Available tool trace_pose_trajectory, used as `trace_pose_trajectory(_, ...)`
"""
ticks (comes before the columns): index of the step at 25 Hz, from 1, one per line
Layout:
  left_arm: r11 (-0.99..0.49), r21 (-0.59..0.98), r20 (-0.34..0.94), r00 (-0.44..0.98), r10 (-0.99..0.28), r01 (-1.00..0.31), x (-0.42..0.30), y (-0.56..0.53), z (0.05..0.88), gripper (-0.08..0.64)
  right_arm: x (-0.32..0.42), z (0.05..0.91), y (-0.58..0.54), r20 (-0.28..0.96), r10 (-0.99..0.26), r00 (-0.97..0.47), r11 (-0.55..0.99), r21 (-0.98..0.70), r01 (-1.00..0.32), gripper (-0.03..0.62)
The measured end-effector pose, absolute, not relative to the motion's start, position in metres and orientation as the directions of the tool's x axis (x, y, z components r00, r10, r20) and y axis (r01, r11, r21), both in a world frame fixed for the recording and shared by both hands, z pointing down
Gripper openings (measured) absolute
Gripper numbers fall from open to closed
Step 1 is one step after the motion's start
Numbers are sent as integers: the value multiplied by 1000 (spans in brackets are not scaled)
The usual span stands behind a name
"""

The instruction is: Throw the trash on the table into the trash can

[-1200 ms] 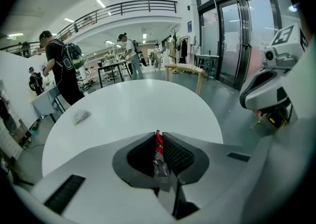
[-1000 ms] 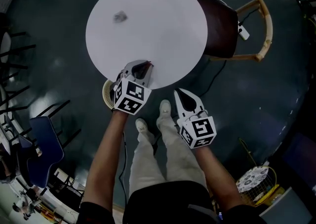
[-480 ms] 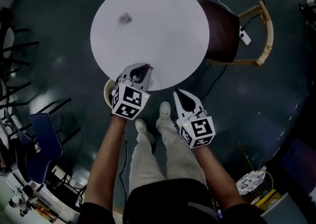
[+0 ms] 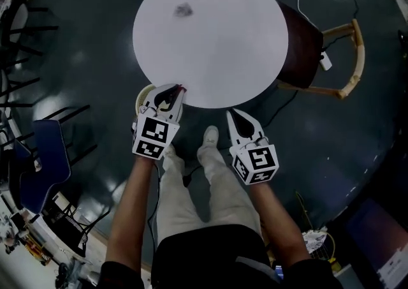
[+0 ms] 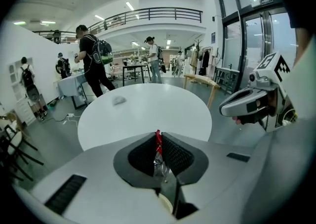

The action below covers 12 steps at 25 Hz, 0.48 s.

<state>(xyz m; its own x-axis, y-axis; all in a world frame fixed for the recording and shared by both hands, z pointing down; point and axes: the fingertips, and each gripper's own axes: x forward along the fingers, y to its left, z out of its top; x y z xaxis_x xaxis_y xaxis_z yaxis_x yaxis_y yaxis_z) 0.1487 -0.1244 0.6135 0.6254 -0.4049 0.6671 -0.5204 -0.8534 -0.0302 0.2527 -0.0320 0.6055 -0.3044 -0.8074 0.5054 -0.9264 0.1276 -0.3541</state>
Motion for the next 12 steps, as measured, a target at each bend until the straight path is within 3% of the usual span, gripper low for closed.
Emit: trace_pose_trajectory(12,-760,6,683,558,-471,-649,26,-109,642,44,169,630,-45,530,-755,-386,226,-342,-912,18)
